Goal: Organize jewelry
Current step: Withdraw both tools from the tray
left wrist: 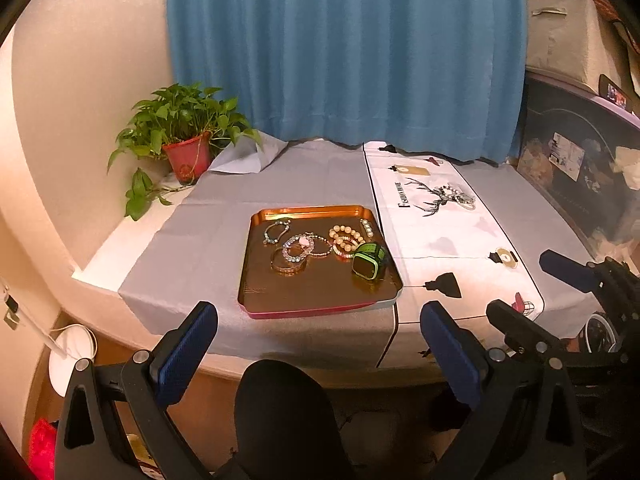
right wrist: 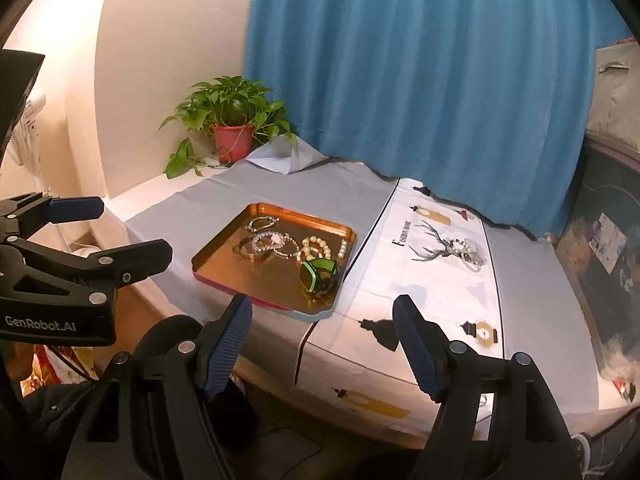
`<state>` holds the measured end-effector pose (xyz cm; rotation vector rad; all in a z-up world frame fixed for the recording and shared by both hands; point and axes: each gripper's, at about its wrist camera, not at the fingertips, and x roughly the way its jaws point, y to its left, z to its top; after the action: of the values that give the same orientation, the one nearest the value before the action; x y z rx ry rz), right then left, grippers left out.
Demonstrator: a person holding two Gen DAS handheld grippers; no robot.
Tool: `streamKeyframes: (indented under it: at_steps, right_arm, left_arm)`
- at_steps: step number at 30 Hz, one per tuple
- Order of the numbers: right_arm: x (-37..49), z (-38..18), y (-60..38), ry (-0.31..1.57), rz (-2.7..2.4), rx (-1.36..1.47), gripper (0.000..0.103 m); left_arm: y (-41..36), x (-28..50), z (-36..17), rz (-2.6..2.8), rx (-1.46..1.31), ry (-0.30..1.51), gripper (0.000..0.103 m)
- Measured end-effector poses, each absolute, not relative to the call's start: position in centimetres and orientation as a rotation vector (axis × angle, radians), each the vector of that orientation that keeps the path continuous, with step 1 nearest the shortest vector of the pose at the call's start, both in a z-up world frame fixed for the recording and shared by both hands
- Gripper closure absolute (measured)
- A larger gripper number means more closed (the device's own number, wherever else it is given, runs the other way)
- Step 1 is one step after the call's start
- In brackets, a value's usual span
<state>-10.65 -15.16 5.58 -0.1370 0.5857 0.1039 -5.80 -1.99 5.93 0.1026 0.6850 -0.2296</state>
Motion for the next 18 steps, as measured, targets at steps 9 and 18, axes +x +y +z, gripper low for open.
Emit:
streamKeyframes:
  at_steps: [9, 18]
  right_arm:
    - [-11.00, 5.52, -15.50, 0.589, 0.099, -0.129, 0.029]
    - [-10.99, 5.19, -16.00, 0.597, 0.092, -0.116, 0.029]
  left_arm:
    - [-2.11, -6.00, 5.89, -0.230, 0.105, 0.685, 0.002]
    - [-2.44, -6.12, 5.75, -0.234, 0.117, 0.691, 0.002]
